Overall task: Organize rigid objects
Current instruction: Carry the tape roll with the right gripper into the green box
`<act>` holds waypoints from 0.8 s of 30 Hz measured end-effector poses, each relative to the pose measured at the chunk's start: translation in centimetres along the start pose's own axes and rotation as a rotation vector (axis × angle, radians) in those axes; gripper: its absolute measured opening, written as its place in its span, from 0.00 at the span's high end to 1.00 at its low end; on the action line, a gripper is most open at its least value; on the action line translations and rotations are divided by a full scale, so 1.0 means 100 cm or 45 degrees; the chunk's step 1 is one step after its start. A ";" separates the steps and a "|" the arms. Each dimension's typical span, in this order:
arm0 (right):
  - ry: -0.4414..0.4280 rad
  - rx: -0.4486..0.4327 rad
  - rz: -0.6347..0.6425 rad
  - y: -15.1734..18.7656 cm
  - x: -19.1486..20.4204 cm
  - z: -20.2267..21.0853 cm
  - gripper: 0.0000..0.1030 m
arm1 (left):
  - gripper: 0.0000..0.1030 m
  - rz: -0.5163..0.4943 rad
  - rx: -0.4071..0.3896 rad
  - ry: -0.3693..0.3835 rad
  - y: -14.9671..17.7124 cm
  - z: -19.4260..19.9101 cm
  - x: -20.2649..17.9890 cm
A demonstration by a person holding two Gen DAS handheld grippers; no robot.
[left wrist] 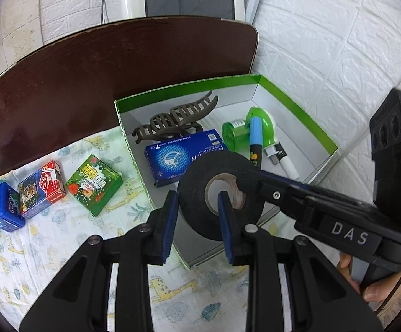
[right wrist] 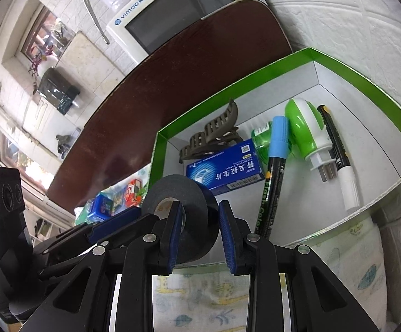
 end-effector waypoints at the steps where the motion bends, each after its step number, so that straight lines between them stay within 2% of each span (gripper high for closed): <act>1: 0.001 0.001 -0.007 0.000 -0.002 -0.001 0.71 | 0.75 -0.011 0.009 -0.007 0.002 -0.002 -0.002; 3: 0.017 0.000 0.002 0.000 -0.003 -0.001 0.71 | 0.75 -0.020 0.024 -0.013 0.005 -0.006 -0.003; 6: 0.025 0.002 0.022 0.002 -0.001 -0.003 0.70 | 0.75 -0.008 0.032 0.070 0.007 -0.006 -0.007; 9: -0.055 0.038 0.034 0.005 0.010 -0.006 0.70 | 0.75 -0.060 0.016 0.033 0.007 -0.002 -0.014; 17: 0.018 -0.026 0.070 0.002 0.016 0.002 0.71 | 0.75 -0.009 -0.019 0.022 0.008 0.008 -0.002; 24: 0.036 -0.035 0.081 0.004 0.020 0.008 0.71 | 0.74 0.004 -0.058 0.005 0.013 0.022 0.006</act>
Point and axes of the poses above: each gripper's, at about its wrist camera, not at the fingertips, and z roughly against the way its jaws point, x to its left, y to its underside, the point moved 6 cm from there along -z, roughly the way its jaws point, and after that the axes turned 5 degrees about y, right-handed, at the moved point
